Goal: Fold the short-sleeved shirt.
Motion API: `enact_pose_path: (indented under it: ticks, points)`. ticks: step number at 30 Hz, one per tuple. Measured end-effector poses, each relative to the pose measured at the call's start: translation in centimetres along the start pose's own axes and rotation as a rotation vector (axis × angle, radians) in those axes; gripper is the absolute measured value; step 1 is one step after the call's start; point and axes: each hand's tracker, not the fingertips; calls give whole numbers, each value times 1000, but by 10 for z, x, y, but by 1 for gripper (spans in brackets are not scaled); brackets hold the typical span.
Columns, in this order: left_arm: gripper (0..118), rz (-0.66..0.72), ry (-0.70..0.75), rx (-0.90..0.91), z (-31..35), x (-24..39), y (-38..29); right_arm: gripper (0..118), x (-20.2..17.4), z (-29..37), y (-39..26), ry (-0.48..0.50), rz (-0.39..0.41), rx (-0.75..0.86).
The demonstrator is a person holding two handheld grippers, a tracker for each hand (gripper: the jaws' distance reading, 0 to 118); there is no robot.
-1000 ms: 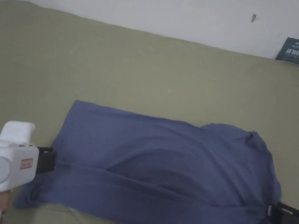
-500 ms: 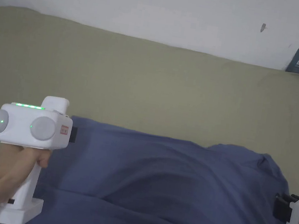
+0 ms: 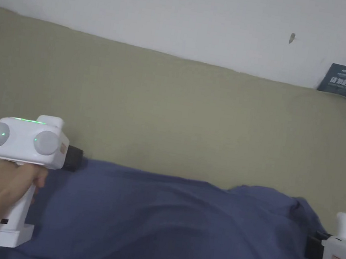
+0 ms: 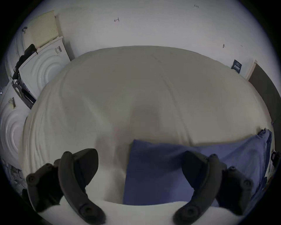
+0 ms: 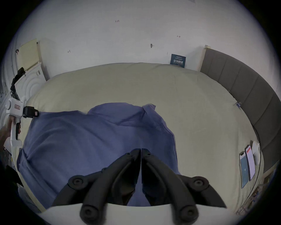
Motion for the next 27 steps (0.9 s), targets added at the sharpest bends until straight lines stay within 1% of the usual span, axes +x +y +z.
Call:
enact_pose_path:
  ticks: [1,3,4,6,7,8,9,10,11,12,13,14,15,16,17,18,19,20,21,22,23,26,27]
  points:
    - [58,-21,-4,11,4,2,-3,8,3,-3,4,-5,-5,-4]
    - [24,-37,-15,37,10,9,-6,8,11,-10,13,-20,-16,-8]
    - [5,-44,-18,39,11,11,-8,8,15,-15,19,-27,-20,-12]
    - [5,-31,-39,24,8,11,-10,8,22,-24,29,-55,-23,-18]
    - [4,-30,-31,18,6,11,-11,12,26,-30,35,-63,-23,-23]
    - [4,-29,-32,25,7,11,-12,30,29,-36,41,-74,-24,-34]
    - [4,-25,-33,25,7,12,-11,60,33,-42,45,-78,-27,-52]
    - [4,-23,-36,21,7,10,-10,107,35,-50,48,-97,-30,-72]
    - [4,-27,-37,18,7,10,-9,118,36,-56,52,-102,-29,-101]
    - [4,-31,-38,16,7,11,-9,112,36,-61,53,-80,-28,-124]
    - [4,-40,-38,10,6,12,-8,109,35,-65,51,-80,-16,-87]
    - [4,-47,-38,5,4,11,-6,110,34,-71,51,-83,0,-103]
    - [4,-48,-37,3,2,12,-6,110,30,-74,50,-113,18,-119]
    - [4,-49,-35,2,2,13,-6,108,28,-79,48,-119,25,-110]
    - [4,-52,-32,3,1,14,-7,103,28,-84,46,-123,31,-107]
    - [4,-55,-30,4,0,14,-7,91,29,-89,45,-124,35,-111]
    - [4,-55,-28,6,0,14,-8,68,29,-91,46,-131,31,-109]
    - [4,-55,-26,8,0,14,-8,54,31,-95,46,-136,20,-106]
    - [4,-56,-26,8,-1,14,-8,44,32,-98,45,-134,11,-110]
    - [4,-59,-25,9,-2,13,-8,32,33,-103,43,-121,0,-124]
    - [4,-61,-24,9,-2,14,-8,24,34,-103,44,-115,-10,-131]
    - [4,-69,-20,11,-2,15,-9,20,31,-105,40,-107,-27,-127]
    - [4,-75,-17,11,-1,15,-8,17,31,-102,43,-93,-31,-130]
